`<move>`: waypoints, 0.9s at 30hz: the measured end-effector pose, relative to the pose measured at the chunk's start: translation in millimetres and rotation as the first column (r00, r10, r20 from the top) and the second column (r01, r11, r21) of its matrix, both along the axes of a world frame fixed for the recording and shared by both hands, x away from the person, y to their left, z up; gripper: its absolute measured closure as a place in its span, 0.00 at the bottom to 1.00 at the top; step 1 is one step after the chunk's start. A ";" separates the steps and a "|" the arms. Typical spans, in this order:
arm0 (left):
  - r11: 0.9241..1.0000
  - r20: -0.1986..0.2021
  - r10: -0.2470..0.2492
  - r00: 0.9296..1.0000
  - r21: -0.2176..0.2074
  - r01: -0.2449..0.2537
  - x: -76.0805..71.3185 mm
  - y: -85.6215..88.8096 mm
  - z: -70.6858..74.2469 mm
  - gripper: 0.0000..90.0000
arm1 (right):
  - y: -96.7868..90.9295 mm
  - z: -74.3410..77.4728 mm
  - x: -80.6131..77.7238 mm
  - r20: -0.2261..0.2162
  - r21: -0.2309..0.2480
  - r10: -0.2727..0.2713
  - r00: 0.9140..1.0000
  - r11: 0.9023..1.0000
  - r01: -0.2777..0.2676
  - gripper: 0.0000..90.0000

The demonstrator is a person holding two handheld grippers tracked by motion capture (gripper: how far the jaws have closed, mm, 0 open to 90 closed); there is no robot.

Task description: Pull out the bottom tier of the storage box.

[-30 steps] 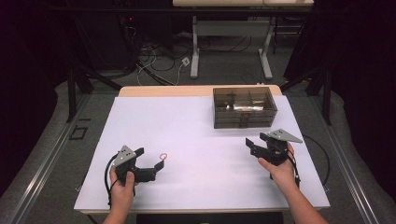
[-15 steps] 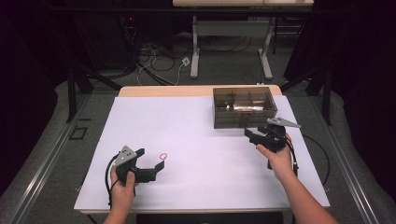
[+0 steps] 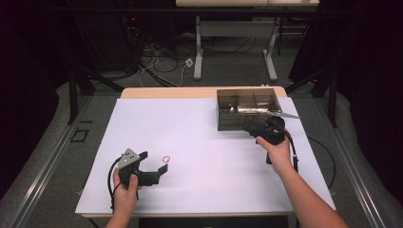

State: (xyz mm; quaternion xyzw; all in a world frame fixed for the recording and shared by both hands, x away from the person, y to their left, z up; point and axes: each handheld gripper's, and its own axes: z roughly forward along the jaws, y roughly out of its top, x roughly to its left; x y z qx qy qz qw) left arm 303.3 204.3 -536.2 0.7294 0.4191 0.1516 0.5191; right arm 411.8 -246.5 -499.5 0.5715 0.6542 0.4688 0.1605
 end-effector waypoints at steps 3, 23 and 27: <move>1.000 0.000 -0.001 1.000 0.000 0.001 0.1 0.1 0.0 0.00 | 1.3 -1.5 2.9 -0.013 0.008 0.000 1.000 1.000 0.000 0.44; 1.000 -0.007 -0.001 1.000 0.001 0.001 0.7 0.8 -1.0 0.00 | 15.8 -30.6 25.3 -0.138 0.094 -0.030 0.990 0.995 0.043 0.60; 1.000 -0.005 -0.003 1.000 0.005 0.003 0.8 0.5 -1.0 0.00 | 18.0 -34.8 27.4 -0.162 0.101 -0.020 0.987 0.994 0.036 0.62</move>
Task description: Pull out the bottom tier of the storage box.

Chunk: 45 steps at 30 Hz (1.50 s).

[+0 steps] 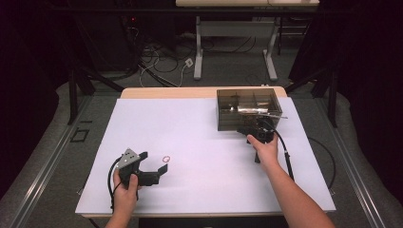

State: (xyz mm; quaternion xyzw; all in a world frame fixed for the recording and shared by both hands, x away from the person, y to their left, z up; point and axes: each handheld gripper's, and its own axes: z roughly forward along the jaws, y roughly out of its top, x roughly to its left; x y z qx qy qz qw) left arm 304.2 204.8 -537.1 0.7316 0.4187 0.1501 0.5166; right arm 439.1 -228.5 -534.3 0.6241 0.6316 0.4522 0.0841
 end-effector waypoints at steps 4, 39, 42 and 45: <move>1.000 -0.005 -0.001 1.000 0.004 0.001 0.3 -0.1 -0.6 0.00 | 0.1 -7.2 3.7 -0.036 0.022 -0.021 0.999 1.000 0.022 0.63; 1.000 -0.003 -0.005 1.000 0.007 0.005 -0.5 -1.4 -0.3 0.00 | -8.2 -30.5 5.7 -0.153 0.212 -0.218 0.964 0.946 0.247 0.79; 1.000 -0.002 -0.006 1.000 0.009 0.006 -0.3 -1.3 -0.5 0.00 | -9.1 -31.6 5.5 -0.170 0.220 -0.217 0.961 0.942 0.252 0.79; 1.000 -0.004 -0.008 1.000 0.010 0.008 -0.2 -1.5 -0.7 0.00 | -10.6 -33.2 7.3 -0.201 0.241 -0.214 0.956 0.935 0.260 0.83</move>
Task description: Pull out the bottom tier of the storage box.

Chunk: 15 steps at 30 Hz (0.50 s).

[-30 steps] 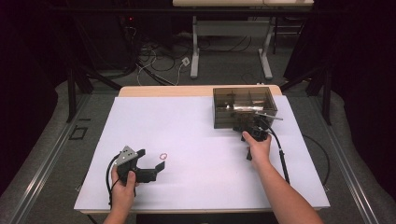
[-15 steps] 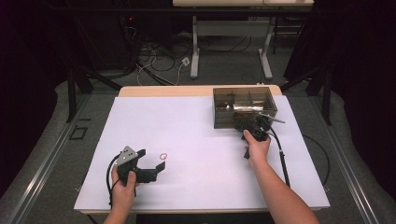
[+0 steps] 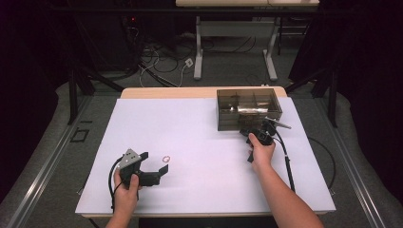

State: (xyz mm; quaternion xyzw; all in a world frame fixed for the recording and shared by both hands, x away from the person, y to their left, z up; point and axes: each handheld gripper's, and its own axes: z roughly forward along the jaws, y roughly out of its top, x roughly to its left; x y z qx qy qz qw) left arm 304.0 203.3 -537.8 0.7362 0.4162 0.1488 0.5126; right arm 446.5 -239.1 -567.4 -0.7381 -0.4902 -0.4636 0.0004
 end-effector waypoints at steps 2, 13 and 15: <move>1.000 0.002 0.001 1.000 0.000 -0.001 0.1 0.2 0.1 0.00 | 0.4 -0.7 0.3 0.001 0.002 -0.006 1.000 1.000 0.006 0.84; 1.000 0.000 0.001 1.000 0.002 -0.001 0.0 -0.5 -0.3 0.00 | 0.0 -1.8 -0.8 -0.011 0.012 -0.023 1.000 1.000 0.023 0.84; 1.000 0.003 -0.001 1.000 0.009 0.001 0.1 -0.1 0.0 0.00 | -0.1 -1.2 -1.2 -0.021 0.008 -0.019 1.000 1.000 0.020 0.84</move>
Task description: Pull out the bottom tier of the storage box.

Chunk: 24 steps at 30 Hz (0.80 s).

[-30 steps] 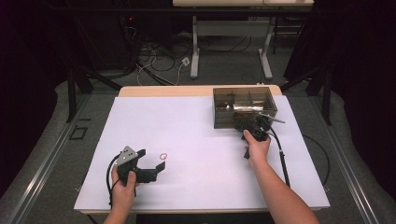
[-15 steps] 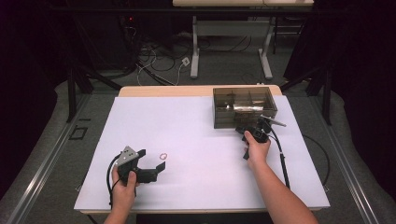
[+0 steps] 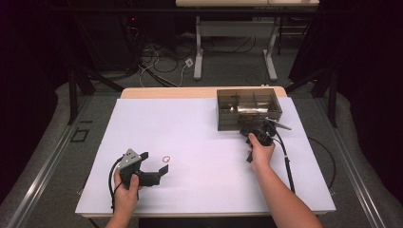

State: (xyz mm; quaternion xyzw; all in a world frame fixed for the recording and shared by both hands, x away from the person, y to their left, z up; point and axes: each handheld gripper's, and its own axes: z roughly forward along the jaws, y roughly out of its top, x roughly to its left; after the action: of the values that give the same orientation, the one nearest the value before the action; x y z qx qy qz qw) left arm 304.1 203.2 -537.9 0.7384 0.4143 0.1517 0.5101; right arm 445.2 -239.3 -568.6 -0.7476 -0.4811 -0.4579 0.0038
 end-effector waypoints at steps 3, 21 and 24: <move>1.000 0.001 0.001 1.000 -0.001 -0.001 -0.1 0.0 0.1 0.00 | 1.7 -2.0 0.5 0.030 0.018 -0.026 0.999 1.000 0.026 0.83; 1.000 -0.004 0.002 1.000 -0.005 -0.002 0.4 0.5 -0.6 0.00 | -7.3 -8.1 4.3 -0.026 0.086 -0.045 0.999 0.995 0.047 0.87; 1.000 -0.003 0.002 1.000 -0.005 -0.002 0.6 0.7 -0.8 0.00 | -3.2 -12.0 6.5 0.023 0.113 -0.086 0.996 0.990 0.082 0.88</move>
State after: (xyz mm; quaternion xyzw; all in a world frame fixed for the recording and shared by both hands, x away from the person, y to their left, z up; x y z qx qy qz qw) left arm 304.7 203.9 -538.6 0.7370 0.4162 0.1499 0.5110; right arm 451.8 -242.5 -580.6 -0.7594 -0.4229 -0.4941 0.0196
